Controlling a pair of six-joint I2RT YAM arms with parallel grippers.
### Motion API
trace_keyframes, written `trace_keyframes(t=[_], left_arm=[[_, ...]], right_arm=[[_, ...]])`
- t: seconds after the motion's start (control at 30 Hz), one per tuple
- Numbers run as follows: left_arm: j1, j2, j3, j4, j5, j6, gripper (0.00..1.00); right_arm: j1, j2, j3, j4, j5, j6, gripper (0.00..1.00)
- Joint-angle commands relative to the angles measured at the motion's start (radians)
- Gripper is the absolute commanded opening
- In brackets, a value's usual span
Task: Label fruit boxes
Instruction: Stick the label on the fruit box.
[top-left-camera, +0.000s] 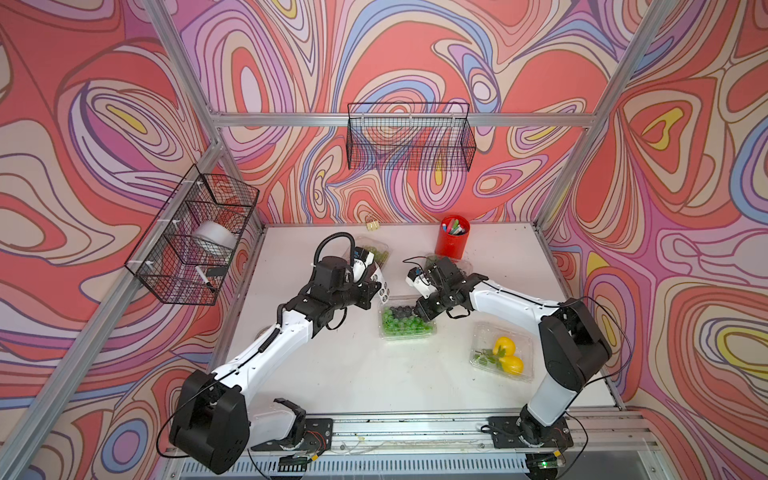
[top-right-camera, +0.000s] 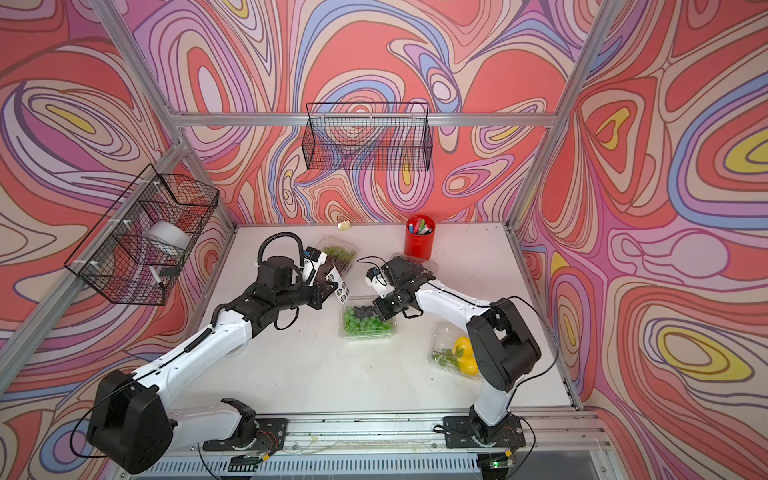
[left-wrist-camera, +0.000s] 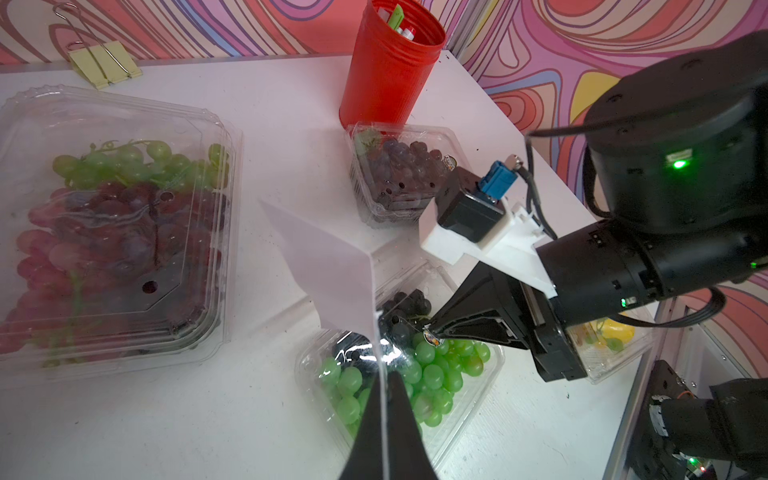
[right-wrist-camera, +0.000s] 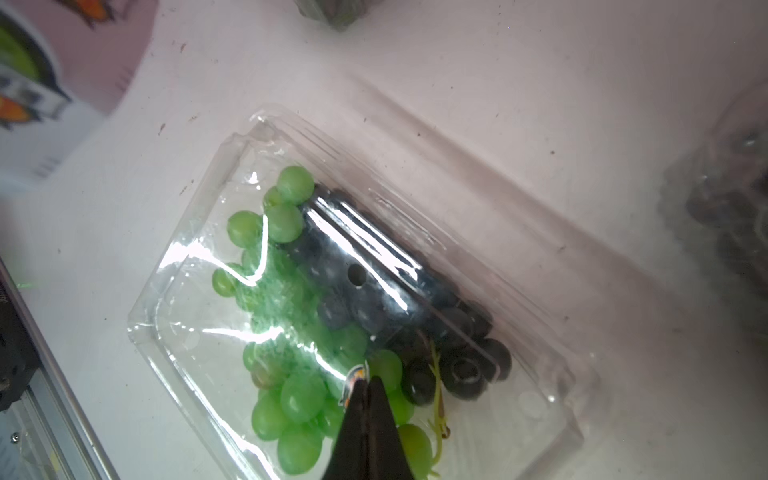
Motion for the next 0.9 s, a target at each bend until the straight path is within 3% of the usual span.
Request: trace_keyframes(t=[0.0, 0.23, 0.4, 0.63, 0.87], left_arm=[[0.009, -0.015, -0.006, -0.019, 0.002, -0.004, 0.00], [0.008, -0.026, -0.006, -0.037, -0.013, 0.014, 0.00], [0.009, -0.035, -0.006, -0.044, -0.014, 0.018, 0.00], [0.008, -0.037, -0.005, -0.041, -0.005, 0.020, 0.00], [0.009, -0.060, -0.020, -0.001, 0.057, 0.068, 0.00]], right_arm=[[0.019, 0.026, 0.016, -0.057, 0.110, -0.021, 0.09], [0.060, 0.058, 0.039, -0.095, 0.237, -0.047, 0.19], [0.071, 0.038, 0.049, -0.092, 0.256, -0.046, 0.20], [0.070, -0.091, 0.013, -0.064, 0.313, -0.034, 0.24], [0.069, -0.239, -0.065, 0.044, 0.310, -0.025, 0.34]])
